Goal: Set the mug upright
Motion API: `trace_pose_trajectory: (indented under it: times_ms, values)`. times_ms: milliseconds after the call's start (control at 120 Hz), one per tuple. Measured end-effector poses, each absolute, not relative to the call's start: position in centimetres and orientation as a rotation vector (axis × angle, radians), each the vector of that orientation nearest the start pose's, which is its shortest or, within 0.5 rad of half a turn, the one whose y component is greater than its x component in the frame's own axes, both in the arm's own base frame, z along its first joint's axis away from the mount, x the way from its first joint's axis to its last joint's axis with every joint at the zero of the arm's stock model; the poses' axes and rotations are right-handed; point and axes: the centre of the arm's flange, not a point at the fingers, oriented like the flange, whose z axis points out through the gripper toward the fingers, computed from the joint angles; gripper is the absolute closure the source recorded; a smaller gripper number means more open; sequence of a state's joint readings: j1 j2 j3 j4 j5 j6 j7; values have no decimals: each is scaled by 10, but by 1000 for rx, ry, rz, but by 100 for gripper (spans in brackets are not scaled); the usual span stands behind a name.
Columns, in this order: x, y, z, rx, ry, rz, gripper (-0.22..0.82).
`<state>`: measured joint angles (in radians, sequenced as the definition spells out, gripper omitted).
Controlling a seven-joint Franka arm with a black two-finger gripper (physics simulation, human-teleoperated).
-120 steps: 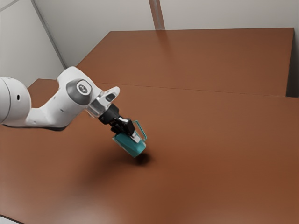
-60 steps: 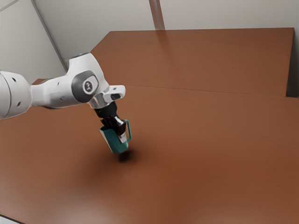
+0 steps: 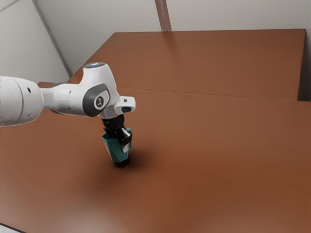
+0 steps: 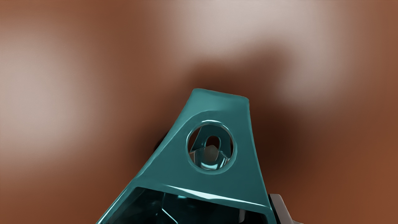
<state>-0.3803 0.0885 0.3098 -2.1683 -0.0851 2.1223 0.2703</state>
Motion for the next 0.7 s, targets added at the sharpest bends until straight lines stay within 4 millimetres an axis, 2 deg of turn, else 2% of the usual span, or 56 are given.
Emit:
trace_pose_trajectory:
  times_ms: [250, 508, 700]
  values:
    - [526, -48, 332, -3050, 484, 192, 78]
    - [527, -49, 321, -3035, 413, 195, 77]
    - [527, -53, 322, -3044, 389, 187, 37]
